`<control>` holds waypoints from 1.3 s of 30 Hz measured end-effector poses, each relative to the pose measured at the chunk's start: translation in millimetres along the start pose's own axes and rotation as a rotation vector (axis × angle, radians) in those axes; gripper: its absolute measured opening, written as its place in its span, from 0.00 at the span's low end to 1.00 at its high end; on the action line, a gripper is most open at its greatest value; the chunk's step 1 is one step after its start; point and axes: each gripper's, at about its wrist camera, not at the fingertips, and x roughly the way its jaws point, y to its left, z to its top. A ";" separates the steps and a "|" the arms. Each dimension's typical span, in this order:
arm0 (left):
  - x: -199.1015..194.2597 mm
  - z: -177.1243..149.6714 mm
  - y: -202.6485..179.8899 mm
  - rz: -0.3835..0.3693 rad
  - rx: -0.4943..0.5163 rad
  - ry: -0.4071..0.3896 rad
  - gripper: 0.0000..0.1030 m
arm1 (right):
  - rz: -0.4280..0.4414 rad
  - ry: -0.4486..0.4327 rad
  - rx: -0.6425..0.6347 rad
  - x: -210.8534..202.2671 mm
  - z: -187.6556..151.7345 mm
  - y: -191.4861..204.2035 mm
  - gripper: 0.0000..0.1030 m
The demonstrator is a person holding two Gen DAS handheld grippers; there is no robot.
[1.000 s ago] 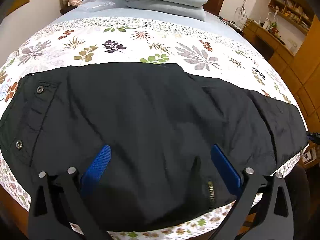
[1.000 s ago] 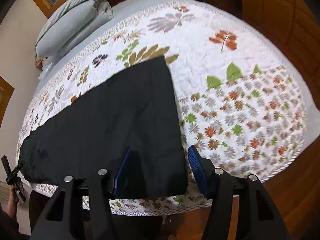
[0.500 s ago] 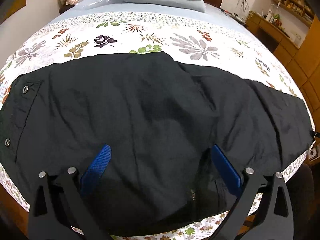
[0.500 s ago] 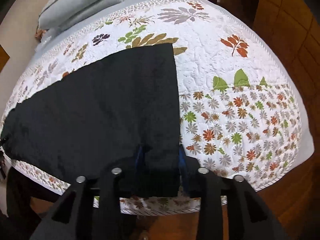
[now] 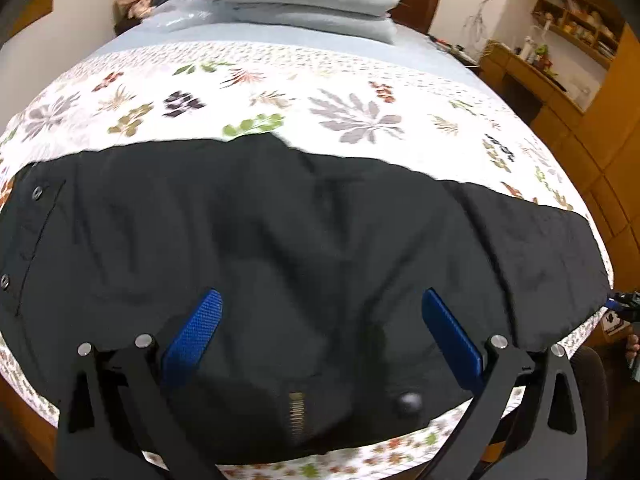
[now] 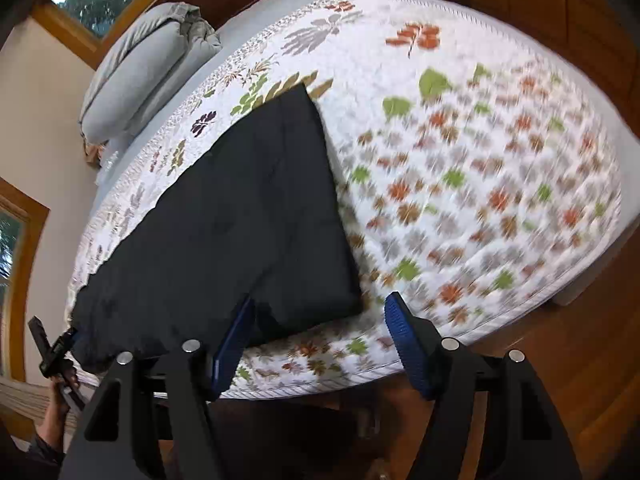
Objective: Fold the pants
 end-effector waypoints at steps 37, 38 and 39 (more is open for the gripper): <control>24.2 -8.8 -13.0 0.024 0.021 0.052 0.97 | 0.069 -0.124 0.140 -23.5 2.2 -18.5 0.68; 23.1 -7.7 -11.9 0.018 0.009 0.051 0.97 | 0.088 -0.126 0.172 -25.4 -0.9 -26.2 0.68; 21.8 -6.6 -10.9 0.014 -0.006 0.047 0.97 | 0.097 -0.128 0.194 -26.4 -3.7 -32.1 0.68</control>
